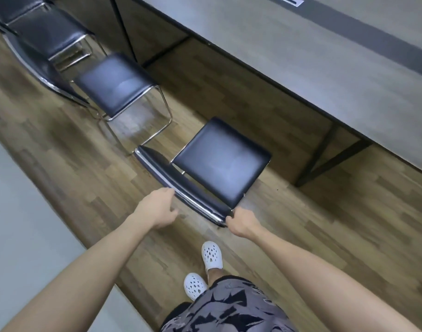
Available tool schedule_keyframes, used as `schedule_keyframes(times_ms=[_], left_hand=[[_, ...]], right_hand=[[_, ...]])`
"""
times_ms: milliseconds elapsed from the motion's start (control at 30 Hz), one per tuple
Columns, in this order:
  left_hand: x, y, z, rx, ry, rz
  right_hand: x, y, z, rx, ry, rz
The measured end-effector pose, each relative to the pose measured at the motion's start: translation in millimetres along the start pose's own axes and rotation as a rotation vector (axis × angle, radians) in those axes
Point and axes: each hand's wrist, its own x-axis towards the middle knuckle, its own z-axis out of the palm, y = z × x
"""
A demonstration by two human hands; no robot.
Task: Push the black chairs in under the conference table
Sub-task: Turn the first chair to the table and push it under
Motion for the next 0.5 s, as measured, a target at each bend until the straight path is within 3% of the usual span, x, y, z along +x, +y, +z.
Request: schedule_keyframes(times_ms=[500], left_hand=[[83,-23,-30,0.228,-0.094,0.065]], right_hand=[[35,-17,-7,0.009,0.036,0.028]])
